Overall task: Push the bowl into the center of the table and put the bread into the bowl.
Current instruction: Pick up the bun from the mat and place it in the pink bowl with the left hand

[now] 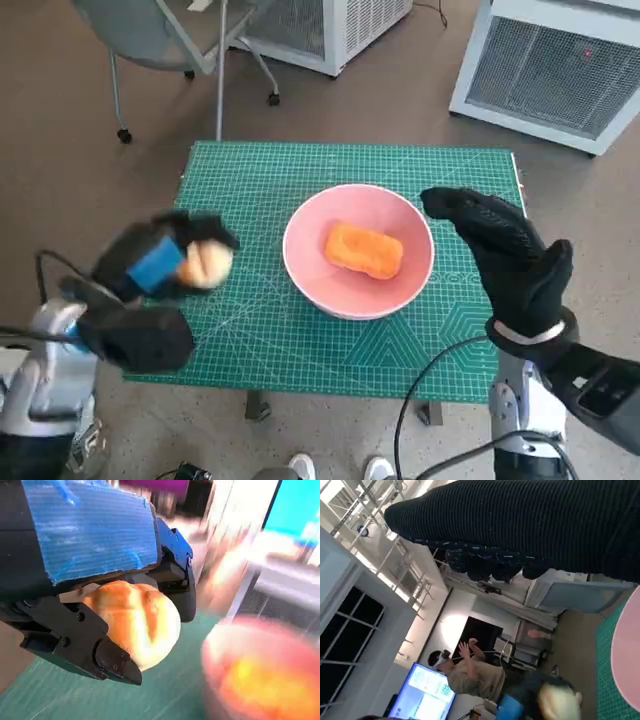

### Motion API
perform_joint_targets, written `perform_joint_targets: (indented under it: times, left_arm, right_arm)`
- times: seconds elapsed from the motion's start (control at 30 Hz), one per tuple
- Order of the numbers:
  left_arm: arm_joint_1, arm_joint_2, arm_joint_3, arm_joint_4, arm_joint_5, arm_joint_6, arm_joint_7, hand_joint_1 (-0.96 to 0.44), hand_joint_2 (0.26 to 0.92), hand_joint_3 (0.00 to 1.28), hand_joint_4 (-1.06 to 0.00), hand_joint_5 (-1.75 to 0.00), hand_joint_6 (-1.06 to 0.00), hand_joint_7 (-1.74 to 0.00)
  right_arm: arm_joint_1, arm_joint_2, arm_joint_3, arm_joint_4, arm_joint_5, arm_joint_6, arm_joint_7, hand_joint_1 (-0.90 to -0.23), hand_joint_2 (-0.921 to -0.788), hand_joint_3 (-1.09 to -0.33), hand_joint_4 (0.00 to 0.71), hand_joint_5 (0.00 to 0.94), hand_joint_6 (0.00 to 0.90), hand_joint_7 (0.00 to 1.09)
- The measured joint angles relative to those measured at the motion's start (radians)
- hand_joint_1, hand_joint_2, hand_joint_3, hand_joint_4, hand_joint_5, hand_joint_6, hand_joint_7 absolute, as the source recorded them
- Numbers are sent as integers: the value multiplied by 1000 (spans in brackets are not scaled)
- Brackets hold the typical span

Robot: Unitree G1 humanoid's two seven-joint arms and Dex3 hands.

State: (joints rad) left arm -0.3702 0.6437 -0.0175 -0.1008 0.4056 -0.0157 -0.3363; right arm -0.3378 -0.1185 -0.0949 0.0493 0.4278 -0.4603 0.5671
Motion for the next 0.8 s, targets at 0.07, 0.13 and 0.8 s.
perform_joint_targets:
  times: [0.07, 0.13, 0.8]
  left_arm:
    - [-27, -19, -1, -12, 2, 15, 9, 3, 899, 31, -813, -1016, -675, -1133]
    - [-52, -35, -5, -24, 7, 28, 15, 3, 899, 30, -813, -1017, -679, -1127]
    - [-327, -141, -184, 70, 37, -79, -8, 2, 897, 21, -819, -1099, -711, -1003]
  right_arm:
    - [0, 1, 1, 0, 0, 0, 0, -635, -921, -730, 1, 0, -1, 318]
    - [0, 1, 2, 0, 0, 0, 0, -634, -921, -730, 1, 0, -1, 317]
    - [13, 0, 4, -12, -2, -2, 0, -629, -921, -731, 0, 0, -1, 314]
